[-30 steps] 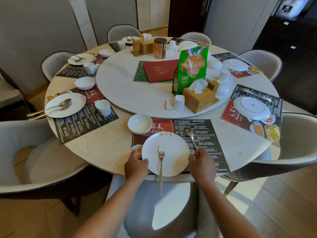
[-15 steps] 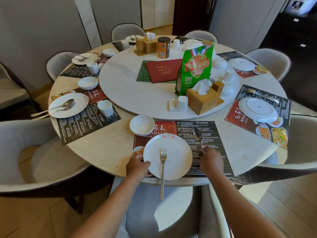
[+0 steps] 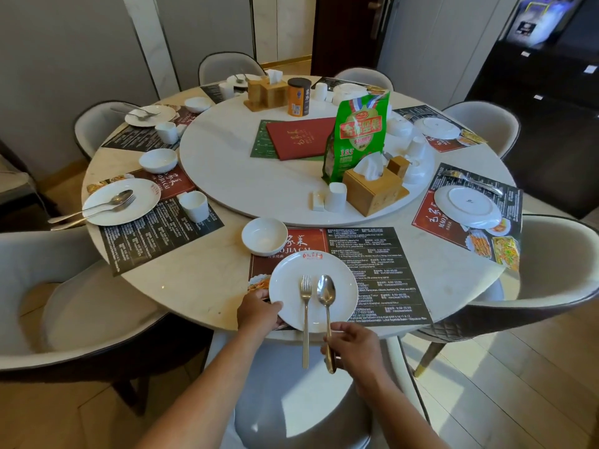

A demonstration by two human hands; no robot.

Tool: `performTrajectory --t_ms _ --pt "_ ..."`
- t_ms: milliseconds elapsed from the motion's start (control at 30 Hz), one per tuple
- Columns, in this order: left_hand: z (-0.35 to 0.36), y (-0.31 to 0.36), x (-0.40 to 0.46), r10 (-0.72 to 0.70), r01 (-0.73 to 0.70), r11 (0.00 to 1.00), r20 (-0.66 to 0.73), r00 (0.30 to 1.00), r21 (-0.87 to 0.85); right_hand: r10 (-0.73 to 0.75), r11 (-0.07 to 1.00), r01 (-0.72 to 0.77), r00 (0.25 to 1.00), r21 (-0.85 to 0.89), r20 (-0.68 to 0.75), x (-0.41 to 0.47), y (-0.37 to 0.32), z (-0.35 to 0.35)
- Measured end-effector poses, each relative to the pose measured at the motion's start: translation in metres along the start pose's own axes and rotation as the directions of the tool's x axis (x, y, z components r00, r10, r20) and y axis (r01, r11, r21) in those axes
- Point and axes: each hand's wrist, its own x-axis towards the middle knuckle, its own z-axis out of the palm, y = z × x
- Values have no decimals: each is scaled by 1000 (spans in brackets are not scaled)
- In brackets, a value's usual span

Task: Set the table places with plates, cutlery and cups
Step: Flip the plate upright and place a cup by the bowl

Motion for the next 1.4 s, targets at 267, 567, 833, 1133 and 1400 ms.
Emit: performTrajectory --t_ms 267,567,833,1133,1400 --pt "0 -5 -4 21 -21 999 25 999 -30 9 998 -12 999 -62 -40 4 9 10" --pt "-1 -10 -9 28 -28 1000 8 1000 0 11 995 -20 996 -94 -93 2 5 11" --pt "0 -9 -37 243 -178 925 -164 956 335 -332 752 140 924 -644 -187 -1 -10 -16" --pt "49 31 -65 564 -397 602 -16 826 693 -599 242 356 786 -903 150 55 -63 -61" --pt "130 72 -85 524 -323 564 -27 852 760 -532 24 535 722 -844 443 106 -105 -119"
